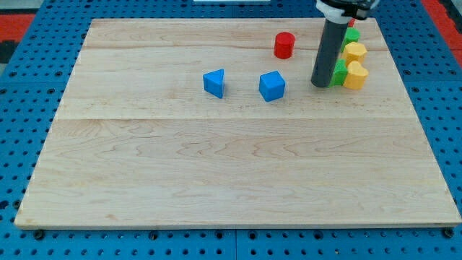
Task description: Push green star slightly down
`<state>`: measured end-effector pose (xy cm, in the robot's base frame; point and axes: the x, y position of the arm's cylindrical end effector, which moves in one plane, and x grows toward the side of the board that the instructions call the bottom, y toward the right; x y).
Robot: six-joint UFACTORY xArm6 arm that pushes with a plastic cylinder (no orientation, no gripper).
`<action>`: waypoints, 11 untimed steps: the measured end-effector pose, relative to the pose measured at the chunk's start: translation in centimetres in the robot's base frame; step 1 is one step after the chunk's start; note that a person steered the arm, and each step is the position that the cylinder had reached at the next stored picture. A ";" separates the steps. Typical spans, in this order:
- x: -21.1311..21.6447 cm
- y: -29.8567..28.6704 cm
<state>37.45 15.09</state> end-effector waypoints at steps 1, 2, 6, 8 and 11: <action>-1.2 -2.7; -4.5 -4.6; -8.1 3.3; -4.7 2.5; -0.1 -1.6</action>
